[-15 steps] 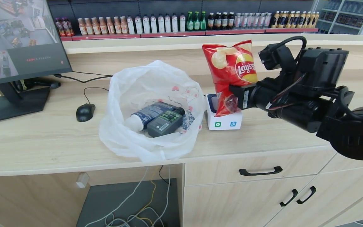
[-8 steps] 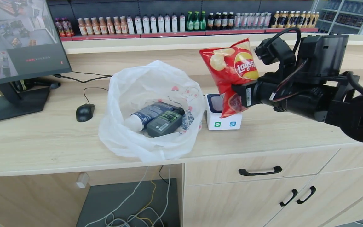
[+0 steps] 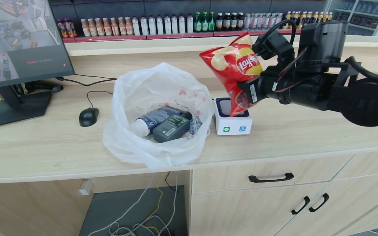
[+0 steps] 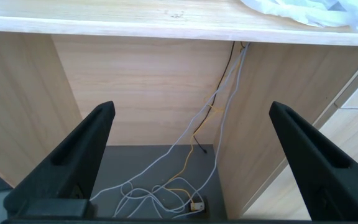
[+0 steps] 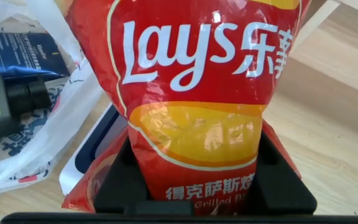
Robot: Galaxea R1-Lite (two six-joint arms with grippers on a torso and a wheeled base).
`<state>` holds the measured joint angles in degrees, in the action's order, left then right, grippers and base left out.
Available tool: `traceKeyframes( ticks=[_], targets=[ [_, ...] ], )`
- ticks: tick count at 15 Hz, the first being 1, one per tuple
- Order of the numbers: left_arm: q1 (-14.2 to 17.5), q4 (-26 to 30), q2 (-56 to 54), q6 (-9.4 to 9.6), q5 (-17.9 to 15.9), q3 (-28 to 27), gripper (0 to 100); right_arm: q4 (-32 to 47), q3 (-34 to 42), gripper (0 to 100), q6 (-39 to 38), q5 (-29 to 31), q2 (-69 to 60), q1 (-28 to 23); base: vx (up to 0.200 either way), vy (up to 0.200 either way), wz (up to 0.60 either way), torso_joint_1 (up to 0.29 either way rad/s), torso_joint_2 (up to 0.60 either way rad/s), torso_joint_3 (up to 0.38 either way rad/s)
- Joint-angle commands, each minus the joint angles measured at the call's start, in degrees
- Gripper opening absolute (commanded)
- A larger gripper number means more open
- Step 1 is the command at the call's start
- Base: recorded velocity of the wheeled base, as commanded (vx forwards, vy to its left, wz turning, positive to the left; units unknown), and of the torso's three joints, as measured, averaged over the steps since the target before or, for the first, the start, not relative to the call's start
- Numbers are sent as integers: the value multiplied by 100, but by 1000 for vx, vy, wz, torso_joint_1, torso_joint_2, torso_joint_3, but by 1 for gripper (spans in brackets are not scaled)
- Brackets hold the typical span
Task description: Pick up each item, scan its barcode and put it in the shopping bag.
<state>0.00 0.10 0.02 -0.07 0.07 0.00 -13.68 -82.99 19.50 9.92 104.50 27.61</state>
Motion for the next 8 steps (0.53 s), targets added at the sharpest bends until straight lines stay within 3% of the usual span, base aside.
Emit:
traceKeyframes(
  ticks=[1, 8],
  targets=[
    [0, -1, -2, -1, 1, 0, 100, -12, 11, 0, 1, 1, 88, -19, 0, 0, 0, 0, 0, 0],
    [0, -1, -2, -1, 1, 0, 100, -38, 301, 0, 62, -17, 27, -37, 0, 0, 0, 0, 0, 0]
  ],
)
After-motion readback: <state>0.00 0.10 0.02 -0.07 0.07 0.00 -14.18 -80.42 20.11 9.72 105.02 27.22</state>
